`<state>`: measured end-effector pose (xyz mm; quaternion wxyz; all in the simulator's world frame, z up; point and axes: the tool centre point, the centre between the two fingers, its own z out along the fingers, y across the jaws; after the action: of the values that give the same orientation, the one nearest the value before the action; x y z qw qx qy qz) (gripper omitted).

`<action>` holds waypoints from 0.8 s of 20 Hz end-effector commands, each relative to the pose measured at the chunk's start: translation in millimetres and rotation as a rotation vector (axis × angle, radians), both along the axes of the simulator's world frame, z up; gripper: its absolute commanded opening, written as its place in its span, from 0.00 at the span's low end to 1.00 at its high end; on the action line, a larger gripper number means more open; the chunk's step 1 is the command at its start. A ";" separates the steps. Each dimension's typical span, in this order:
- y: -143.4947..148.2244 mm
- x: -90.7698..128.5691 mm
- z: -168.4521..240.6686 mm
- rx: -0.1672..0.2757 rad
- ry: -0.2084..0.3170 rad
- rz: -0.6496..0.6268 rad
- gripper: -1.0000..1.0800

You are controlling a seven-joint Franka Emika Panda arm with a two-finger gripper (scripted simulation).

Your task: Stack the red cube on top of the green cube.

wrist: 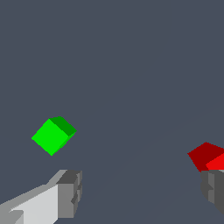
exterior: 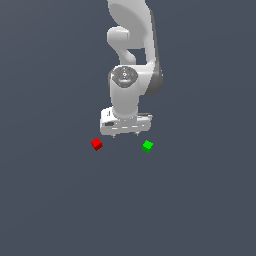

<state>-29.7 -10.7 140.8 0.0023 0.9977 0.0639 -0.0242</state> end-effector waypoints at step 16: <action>-74.7 -27.0 -34.6 0.010 -0.022 0.293 0.96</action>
<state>-55.1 -78.0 109.6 0.0015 0.9808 0.1948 -0.0136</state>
